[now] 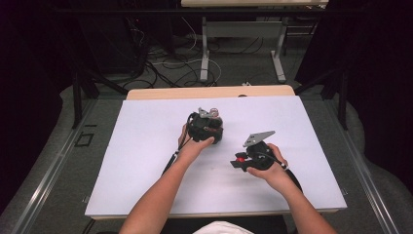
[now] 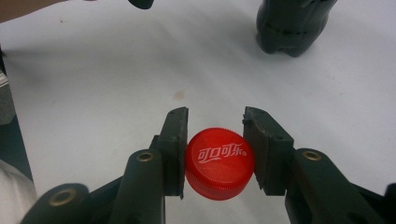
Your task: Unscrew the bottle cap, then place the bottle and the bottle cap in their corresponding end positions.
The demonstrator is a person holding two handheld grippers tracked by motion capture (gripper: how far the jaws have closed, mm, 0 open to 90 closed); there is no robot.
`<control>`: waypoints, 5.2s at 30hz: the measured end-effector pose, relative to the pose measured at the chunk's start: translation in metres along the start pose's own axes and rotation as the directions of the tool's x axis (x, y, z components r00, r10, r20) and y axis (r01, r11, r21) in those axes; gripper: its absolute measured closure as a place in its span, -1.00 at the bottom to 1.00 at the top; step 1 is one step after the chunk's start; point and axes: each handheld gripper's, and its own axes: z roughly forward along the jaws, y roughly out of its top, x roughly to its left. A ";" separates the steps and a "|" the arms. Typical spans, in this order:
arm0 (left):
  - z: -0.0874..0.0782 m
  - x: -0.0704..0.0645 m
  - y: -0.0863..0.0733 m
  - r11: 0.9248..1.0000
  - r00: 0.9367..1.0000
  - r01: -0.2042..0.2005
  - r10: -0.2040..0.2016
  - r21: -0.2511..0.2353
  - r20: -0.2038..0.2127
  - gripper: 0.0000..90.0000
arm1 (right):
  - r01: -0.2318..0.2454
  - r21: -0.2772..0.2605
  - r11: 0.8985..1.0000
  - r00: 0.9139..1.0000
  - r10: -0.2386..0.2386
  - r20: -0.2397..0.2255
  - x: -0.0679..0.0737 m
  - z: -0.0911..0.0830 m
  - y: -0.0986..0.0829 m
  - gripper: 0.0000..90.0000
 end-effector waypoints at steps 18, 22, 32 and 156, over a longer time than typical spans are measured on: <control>0.001 0.000 -0.002 0.999 0.999 0.041 -0.042 0.016 0.031 -0.81 | -0.002 0.005 1.000 1.000 0.002 0.003 0.000 0.002 -0.001 0.36; -0.005 0.000 -0.001 0.998 0.997 0.055 -0.056 0.024 0.060 -0.98 | 0.005 -0.006 1.000 1.000 -0.005 0.003 0.000 0.003 -0.001 0.36; -0.040 0.002 -0.010 0.998 0.993 0.059 -0.060 0.012 0.099 -0.97 | 0.000 -0.001 1.000 1.000 0.000 0.008 0.000 0.007 0.001 0.36; -0.143 0.090 -0.066 0.956 0.961 0.265 -0.273 -0.126 -0.046 -0.94 | -0.195 -0.118 0.974 0.940 0.220 0.261 -0.057 -0.023 0.006 -1.00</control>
